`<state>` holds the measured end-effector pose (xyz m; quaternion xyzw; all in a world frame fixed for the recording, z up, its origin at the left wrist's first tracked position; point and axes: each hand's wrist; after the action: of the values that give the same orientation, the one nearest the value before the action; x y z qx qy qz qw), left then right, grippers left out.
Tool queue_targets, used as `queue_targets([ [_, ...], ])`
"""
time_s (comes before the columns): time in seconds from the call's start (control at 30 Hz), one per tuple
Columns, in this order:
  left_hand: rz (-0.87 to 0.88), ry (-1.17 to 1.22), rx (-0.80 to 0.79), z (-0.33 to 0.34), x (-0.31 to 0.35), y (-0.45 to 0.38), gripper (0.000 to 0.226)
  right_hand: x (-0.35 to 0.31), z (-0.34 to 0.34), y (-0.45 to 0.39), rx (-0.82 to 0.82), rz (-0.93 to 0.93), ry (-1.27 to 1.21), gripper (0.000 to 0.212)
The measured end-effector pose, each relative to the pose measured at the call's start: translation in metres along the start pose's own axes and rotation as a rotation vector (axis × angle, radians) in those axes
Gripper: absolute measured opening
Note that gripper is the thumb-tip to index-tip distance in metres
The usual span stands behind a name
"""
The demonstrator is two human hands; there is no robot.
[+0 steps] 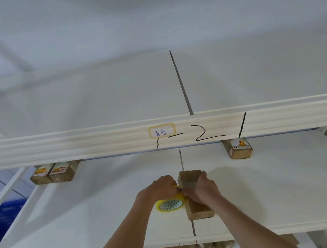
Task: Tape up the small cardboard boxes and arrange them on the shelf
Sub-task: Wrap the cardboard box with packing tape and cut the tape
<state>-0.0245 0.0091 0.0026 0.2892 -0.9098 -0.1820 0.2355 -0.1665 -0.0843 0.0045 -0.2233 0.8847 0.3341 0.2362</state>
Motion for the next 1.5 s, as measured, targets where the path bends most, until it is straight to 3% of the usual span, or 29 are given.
queue_targets([
  [0.13,-0.004,-0.028,-0.002,-0.003,0.002,0.0,0.038,0.001,0.0,-0.001,-0.099,-0.002,-0.063,0.125],
  [0.33,0.005,-0.066,-0.024,0.0,0.006,0.001,0.036,0.004,-0.003,0.005,-0.285,-0.096,0.032,0.092],
  [0.47,0.028,-0.077,-0.041,0.002,0.008,0.003,0.034,0.01,-0.01,0.004,-0.366,-0.127,0.132,0.102],
  [0.63,0.055,-0.114,-0.048,0.004,0.015,0.004,0.037,0.007,-0.019,0.001,-0.41,-0.031,0.069,0.107],
  [0.77,0.069,-0.097,-0.047,0.006,0.016,0.007,0.037,0.013,-0.021,-0.001,-0.413,0.024,-0.101,0.089],
  [1.3,0.011,-0.027,-0.088,0.015,0.003,0.013,0.042,0.012,0.005,-0.007,-0.298,-0.016,-0.121,0.096],
  [1.5,-0.002,-0.049,-0.085,0.018,0.0,0.011,0.04,0.013,0.015,-0.007,-0.186,-0.058,-0.107,0.085],
])
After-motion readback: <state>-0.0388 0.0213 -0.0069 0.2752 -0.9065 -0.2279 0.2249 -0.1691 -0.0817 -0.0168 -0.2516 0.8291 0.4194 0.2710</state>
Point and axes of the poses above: each hand's wrist, its own y-axis away from the middle knuckle, its own z-axis out of the palm, x = y × z, and after that the axes turned 3 degrees about -x, right-handed
